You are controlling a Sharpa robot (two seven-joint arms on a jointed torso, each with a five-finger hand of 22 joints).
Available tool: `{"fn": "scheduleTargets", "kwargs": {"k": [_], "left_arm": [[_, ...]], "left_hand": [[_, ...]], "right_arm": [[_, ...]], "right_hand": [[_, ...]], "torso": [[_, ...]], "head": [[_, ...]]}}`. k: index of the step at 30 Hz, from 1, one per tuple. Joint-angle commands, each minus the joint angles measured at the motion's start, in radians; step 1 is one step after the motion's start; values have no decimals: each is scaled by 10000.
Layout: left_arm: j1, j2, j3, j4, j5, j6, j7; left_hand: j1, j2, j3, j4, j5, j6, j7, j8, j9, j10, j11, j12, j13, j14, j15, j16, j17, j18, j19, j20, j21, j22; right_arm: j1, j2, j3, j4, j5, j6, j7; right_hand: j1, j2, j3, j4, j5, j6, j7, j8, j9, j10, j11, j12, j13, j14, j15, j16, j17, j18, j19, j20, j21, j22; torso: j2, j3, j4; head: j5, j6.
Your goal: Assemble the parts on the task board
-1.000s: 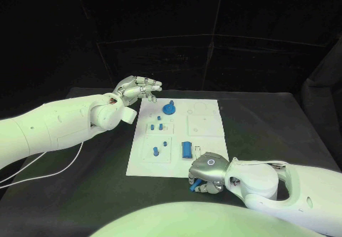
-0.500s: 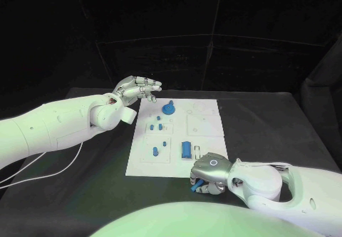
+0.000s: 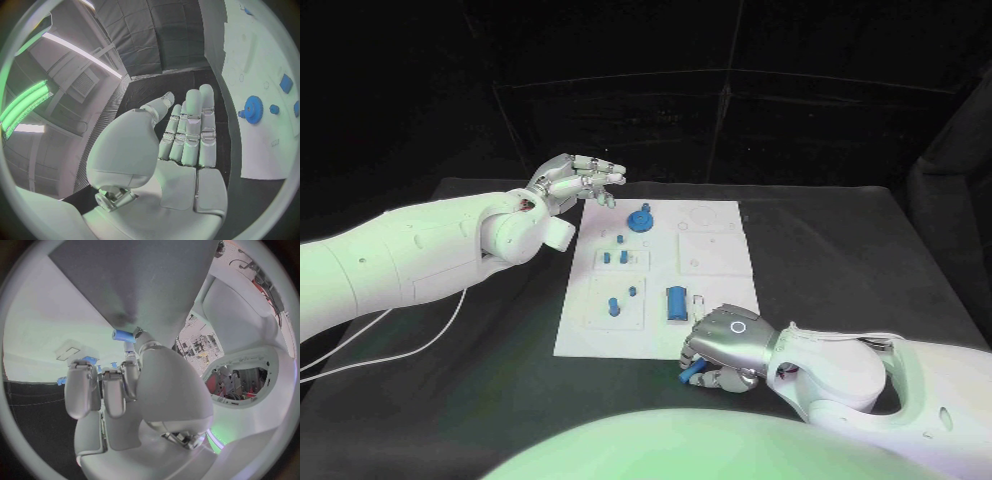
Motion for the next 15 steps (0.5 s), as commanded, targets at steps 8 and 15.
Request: {"fn": "scheduleTargets", "kwargs": {"k": [8, 15], "left_arm": [[14, 0, 8, 4, 27, 101, 67], [13, -8, 8, 17, 27, 98, 69]], "left_hand": [[60, 25, 3, -70, 58, -54, 10, 56, 3, -80, 17, 68, -13, -60, -9, 59, -14, 133, -3, 52, -30, -14], [60, 25, 3, -70, 58, -54, 10, 56, 3, -80, 17, 68, -13, -60, -9, 59, -14, 133, -3, 52, -30, -14]], "right_arm": [[104, -560, 20, 294, 441, -1096, 31], [335, -860, 48, 246, 1060, -1562, -104]], "right_hand": [[-58, -83, 101, 78, 271, 77, -43, 46, 51, 35, -57, 11, 877, 999, -83, 54, 2461, -114, 39, -85, 61, 286], [-99, -95, 219, 138, 662, 56, -42, 22, 69, 31, -61, -21, 860, 999, -91, 55, 2464, -120, 53, -100, 73, 313]], "torso": [[-10, -7, 3], [-1, -5, 9]], "head": [[-50, -2], [-117, -2]]}}
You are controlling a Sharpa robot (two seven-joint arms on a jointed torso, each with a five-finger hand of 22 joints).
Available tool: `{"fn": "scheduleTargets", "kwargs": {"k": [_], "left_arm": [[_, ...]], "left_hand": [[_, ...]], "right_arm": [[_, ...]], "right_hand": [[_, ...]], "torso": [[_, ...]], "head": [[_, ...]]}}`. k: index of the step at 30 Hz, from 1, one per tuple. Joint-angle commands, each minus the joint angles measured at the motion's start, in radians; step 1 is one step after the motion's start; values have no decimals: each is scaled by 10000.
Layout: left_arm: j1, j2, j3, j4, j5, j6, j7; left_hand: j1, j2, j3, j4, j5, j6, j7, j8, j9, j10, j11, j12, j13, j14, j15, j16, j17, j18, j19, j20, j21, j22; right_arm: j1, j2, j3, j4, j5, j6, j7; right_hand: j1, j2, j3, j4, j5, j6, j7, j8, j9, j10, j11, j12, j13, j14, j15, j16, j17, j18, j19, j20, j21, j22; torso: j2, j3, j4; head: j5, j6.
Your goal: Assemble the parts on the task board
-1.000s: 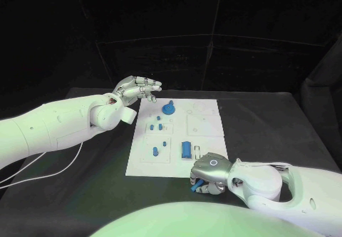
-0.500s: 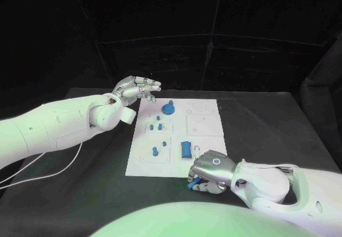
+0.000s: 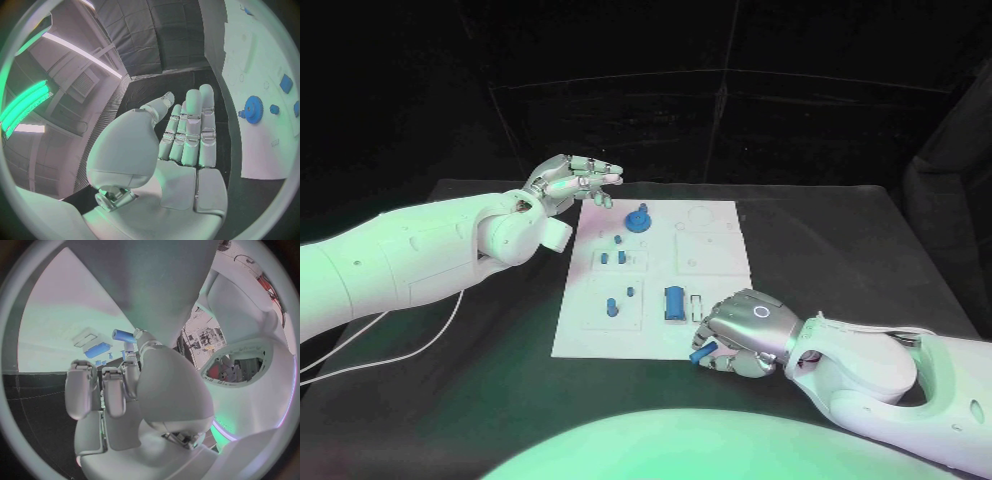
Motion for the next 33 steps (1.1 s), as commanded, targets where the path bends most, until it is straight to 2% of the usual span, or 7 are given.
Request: {"fn": "scheduleTargets", "kwargs": {"k": [1, 8, 12, 16, 21, 33], "left_arm": [[14, -10, 8, 22, 28, 92, 70], [16, -44, 8, 59, 27, 66, 65], [20, -65, 8, 100, 27, 45, 58], [23, -82, 8, 119, 26, 28, 56], [32, -98, 9, 147, 26, 10, 54], [50, -116, 9, 171, 25, -9, 51]], "left_hand": [[60, 25, 3, -70, 58, -54, 10, 56, 3, -80, 17, 68, -13, -60, -9, 59, -15, 134, -3, 52, -30, -14], [71, 28, 4, -78, 57, -60, 12, 62, 2, -86, 19, 74, -14, -63, -10, 60, -19, 134, -3, 51, -29, -13], [86, 32, 5, -90, 56, -67, 15, 71, 2, -94, 21, 83, -15, -66, -10, 62, -26, 134, -4, 50, -28, -12], [97, 29, 5, -100, 56, -69, 15, 76, 2, -96, 20, 88, -15, -66, -11, 64, -29, 134, -3, 49, -26, -10], [99, 29, 5, -101, 56, -70, 15, 77, 2, -96, 20, 89, -15, -66, -11, 64, -29, 134, -3, 49, -26, -10], [99, 29, 5, -101, 56, -70, 15, 77, 2, -96, 20, 89, -15, -66, -11, 64, -29, 134, -3, 49, -26, -10]], "right_arm": [[121, -103, 19, -22, 707, -752, -168], [396, -218, 35, -320, 1965, -1204, -640], [508, -189, 37, -604, 2966, -1480, -1032], [548, -77, 37, -826, 3529, -1552, -1436], [567, 184, 36, -1083, 4138, -1570, -1977], [572, 718, 33, -1349, 5133, -1750, -2936]], "right_hand": [[-44, -27, 88, 1, 90, 34, 4, 8, 40, 33, -60, -19, 873, 1000, -92, 58, 2468, -123, 24, -64, 40, 328], [-89, 0, 140, 47, 201, 49, -5, 12, 54, 58, -66, 19, 898, 1006, -94, 74, 2494, -131, 43, -67, 61, 366], [-122, -17, 173, 68, 334, 47, -10, 7, 66, 72, -72, 34, 910, 1008, -100, 77, 2499, -138, 62, -72, 79, 401], [-118, -33, 180, 60, 359, 43, -10, 4, 69, 74, -74, 35, 910, 1005, -101, 70, 2488, -139, 65, -73, 82, 406], [-134, -22, 202, 73, 422, 42, -8, 1, 74, 72, -72, 23, 904, 1004, -102, 67, 2484, -138, 64, -75, 80, 402], [-296, -15, 247, 165, 686, 73, -24, 14, 112, 121, -83, 103, 959, 1003, -111, 64, 2479, -141, 77, -83, 89, 420]], "torso": [[11, 0, 11], [24, -11, -5], [38, -6, 11], [18, 2, -1], [22, -6, 9], [11, 7, -4]], "head": [[-37, -2], [-153, -2], [-176, -2], [-161, -2], [-185, -2], [-201, -2]]}}
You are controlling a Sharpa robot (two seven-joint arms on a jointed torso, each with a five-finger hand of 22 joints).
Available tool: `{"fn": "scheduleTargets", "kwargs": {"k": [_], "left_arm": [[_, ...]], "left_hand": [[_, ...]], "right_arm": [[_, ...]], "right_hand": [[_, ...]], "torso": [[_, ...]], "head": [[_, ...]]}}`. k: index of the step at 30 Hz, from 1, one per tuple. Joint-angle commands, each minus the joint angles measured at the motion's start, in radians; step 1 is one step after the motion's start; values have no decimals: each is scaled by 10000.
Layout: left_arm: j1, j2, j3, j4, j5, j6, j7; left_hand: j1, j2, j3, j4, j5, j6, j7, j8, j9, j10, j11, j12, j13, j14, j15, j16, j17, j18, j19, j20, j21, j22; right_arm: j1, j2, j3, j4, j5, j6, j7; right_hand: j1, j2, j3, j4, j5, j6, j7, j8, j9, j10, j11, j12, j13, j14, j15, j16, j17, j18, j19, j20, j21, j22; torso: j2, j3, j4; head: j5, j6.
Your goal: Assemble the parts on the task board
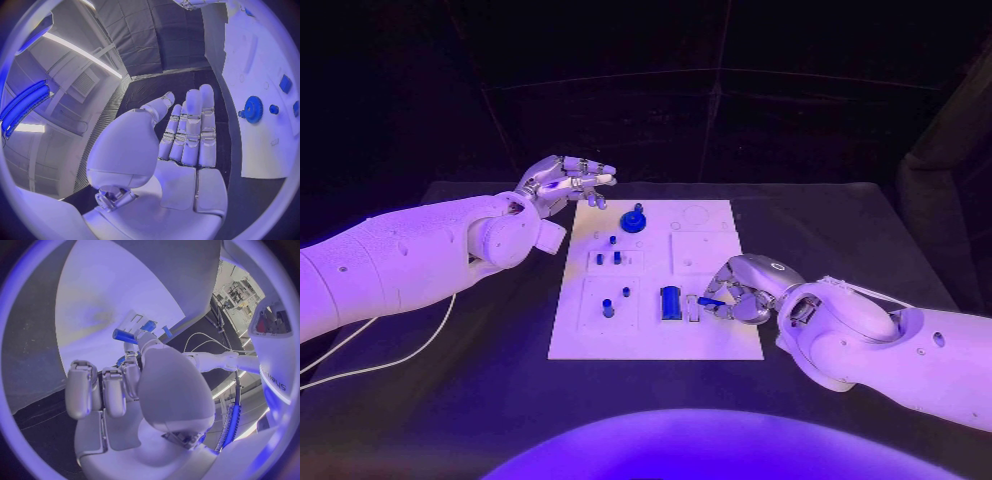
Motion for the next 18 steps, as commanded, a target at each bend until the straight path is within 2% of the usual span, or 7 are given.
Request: {"fn": "scheduleTargets", "kwargs": {"k": [1, 8, 11, 15, 18], "left_arm": [[27, -6, 9, 27, 25, 8, 50], [34, 3, 9, 29, -1, 8, 42], [36, 10, 9, 27, -11, 3, 36], [41, 23, 10, 31, -17, 18, 17], [44, 27, 10, 30, -19, 21, 5]], "left_hand": [[98, 29, 6, -45, 56, -70, 15, 39, 2, -60, -17, 34, -16, -66, -11, 64, -13, 134, -3, 49, -26, -10], [98, 29, 6, -45, 56, -70, 15, 39, 2, -60, -17, 34, -16, -66, -11, 64, -13, 134, -3, 49, -26, -10], [100, 28, 6, -47, 56, -70, 15, 41, 2, -60, -17, 35, -16, -66, -11, 64, -14, 134, -3, 49, -25, -10], [114, 23, 3, -61, 55, -73, 15, 51, 3, -62, -17, 46, -16, -66, -13, 68, -19, 134, -2, 48, -22, -8], [114, 23, 3, -61, 55, -73, 15, 51, 2, -63, -16, 46, -16, -66, -13, 68, -19, 134, -2, 48, -22, -8]], "right_arm": [[18, 102, 3, -43, 738, -274, -745], [18, 353, 2, -149, 1031, -181, -1377], [18, 448, 2, -185, 1087, -180, -1632], [18, 569, 1, -211, 1171, -137, -1959], [18, 642, 1, -229, 1210, -110, -2130]], "right_hand": [[-104, 31, 55, 42, 71, 105, -28, 44, 115, 98, -51, 58, 970, 1040, -77, 30, 2483, -144, 85, -85, 58, 436], [-347, 43, 64, 177, 248, 156, -69, 67, 154, 200, -85, 250, 1099, 1050, -103, 55, 2523, -159, 127, -106, 100, 513], [-423, 32, 99, 209, 454, 157, -82, 67, 171, 205, -99, 245, 1101, 1047, -117, 49, 2512, -157, 127, -121, 96, 505], [-544, 6, 98, 271, 548, 171, -86, 73, 187, 231, -102, 300, 1141, 1049, -122, 54, 2521, -161, 137, -128, 104, 522], [-733, -8, 82, 382, 627, 222, -110, 99, 214, 310, -118, 491, 1272, 1053, -132, 65, 2538, -170, 157, -132, 124, 562]], "torso": [[1, 3, -8], [4, 7, -5], [7, 11, -12], [4, 0, 0], [6, 11, -16]], "head": [[-10, -1], [-31, -1], [-51, -1], [-59, -1], [-51, -1]]}}
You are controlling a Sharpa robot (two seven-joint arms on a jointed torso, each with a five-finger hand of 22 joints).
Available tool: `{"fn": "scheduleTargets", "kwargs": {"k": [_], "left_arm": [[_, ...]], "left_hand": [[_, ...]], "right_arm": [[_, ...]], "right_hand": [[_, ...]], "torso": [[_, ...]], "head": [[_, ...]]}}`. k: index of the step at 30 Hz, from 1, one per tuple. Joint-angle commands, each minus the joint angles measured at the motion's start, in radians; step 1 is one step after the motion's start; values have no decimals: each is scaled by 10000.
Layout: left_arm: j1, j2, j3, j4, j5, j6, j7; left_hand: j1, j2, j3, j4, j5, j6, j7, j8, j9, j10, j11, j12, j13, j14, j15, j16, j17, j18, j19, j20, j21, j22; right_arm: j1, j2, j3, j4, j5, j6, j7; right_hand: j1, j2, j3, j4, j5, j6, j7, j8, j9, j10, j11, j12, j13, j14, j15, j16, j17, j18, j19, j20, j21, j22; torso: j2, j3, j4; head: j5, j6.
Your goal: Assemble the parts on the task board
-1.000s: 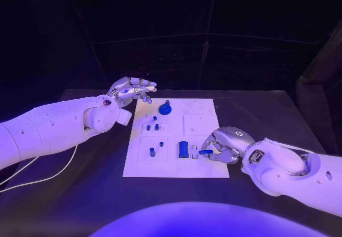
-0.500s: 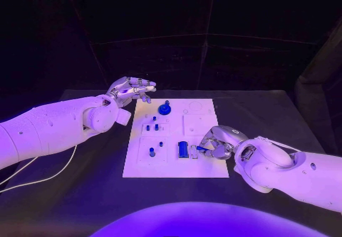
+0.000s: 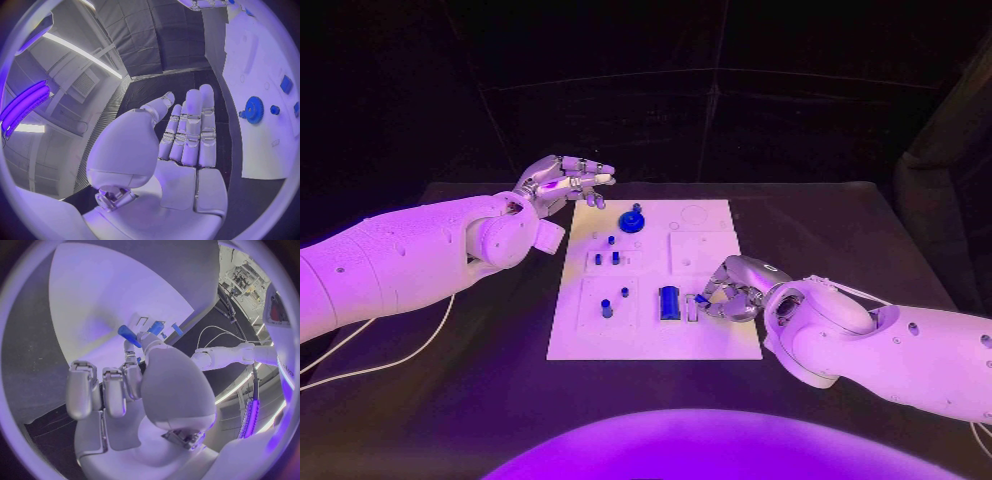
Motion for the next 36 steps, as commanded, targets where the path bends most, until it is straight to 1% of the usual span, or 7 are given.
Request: {"fn": "scheduleTargets", "kwargs": {"k": [1, 7, 12, 14, 21, 33, 36], "left_arm": [[23, 13, 10, 21, -8, 32, 9], [30, 9, 10, 33, -29, 99, -8], [36, 5, 10, 60, -200, 185, -13], [38, 4, 10, 63, -227, 199, -15], [43, -11, 10, 68, -259, 207, -23], [57, -21, 10, 86, -266, 208, -32], [61, -24, 10, 88, -267, 208, -36]], "left_hand": [[113, 20, 0, -63, 55, -75, 16, 53, 2, -65, -15, 47, -16, -66, -13, 69, -10, 134, -2, 48, -21, -8], [120, 6, -7, -75, 54, -84, 18, 57, 1, -72, -14, 52, -18, -69, -12, 70, -15, 134, -4, 48, -20, -6], [131, -3, -8, -87, 55, -88, 18, 59, 0, -75, -14, 55, -18, -71, -13, 70, -18, 134, -5, 46, -19, -5], [131, -3, -8, -87, 55, -88, 18, 59, 0, -75, -14, 55, -18, -71, -13, 70, -18, 134, -5, 46, -19, -5], [142, -13, -11, -101, 55, -93, 17, 65, 0, -79, -14, 61, -18, -75, -13, 70, -22, 134, -7, 45, -17, -3], [142, -13, -11, -101, 55, -93, 17, 65, 0, -79, -14, 61, -18, -75, -13, 70, -22, 134, -7, 45, -17, -3], [142, -13, -11, -101, 55, -93, 17, 65, 0, -79, -14, 61, -18, -75, -13, 70, -22, 134, -7, 45, -17, -3]], "right_arm": [[17, 61, 3, -13, 244, -19, -640], [17, 210, 3, -108, 267, 131, -938], [17, 346, 4, -160, 264, 16, -1075], [17, 388, 4, -178, 262, -18, -1102], [16, 526, 5, -273, 324, 53, -1138], [16, 702, 7, -388, 408, 192, -1179], [16, 743, 8, -399, 433, 330, -1182]], "right_hand": [[-224, -13, -12, 114, 86, 225, -130, 26, 223, 355, -68, 199, 1319, 1021, -103, 69, 2546, -173, 164, -59, 62, 576], [-624, 2, -39, 371, 135, 313, -177, 74, 276, 438, -103, 381, 1453, 1024, -132, 79, 2562, -184, 195, -77, 90, 629], [-813, -25, -67, 482, 134, 355, -196, 101, 309, 448, -118, 393, 1470, 1021, -145, 69, 2547, -182, 196, -88, 86, 624], [-841, -24, -69, 500, 136, 365, -201, 108, 316, 454, -122, 408, 1481, 1021, -148, 69, 2546, -183, 197, -91, 86, 626], [-882, -15, -66, 522, 148, 392, -217, 125, 332, 475, -132, 462, 1519, 1023, -154, 74, 2555, -187, 208, -95, 97, 648], [-882, -6, -55, 519, 166, 400, -226, 131, 339, 478, -140, 467, 1524, 1021, -158, 69, 2546, -187, 208, -97, 97, 647], [-892, -6, -53, 522, 179, 404, -229, 134, 344, 487, -143, 489, 1539, 1021, -162, 69, 2547, -187, 207, -100, 95, 645]], "torso": [[8, 5, -10], [-1, -5, -1], [7, 11, 12], [0, 13, 8], [3, 2, -12], [-2, 1, 0], [-5, 4, -1]], "head": [[11, -1], [9, -1], [27, -1], [40, -1], [55, -1], [57, -1], [65, -1]]}}
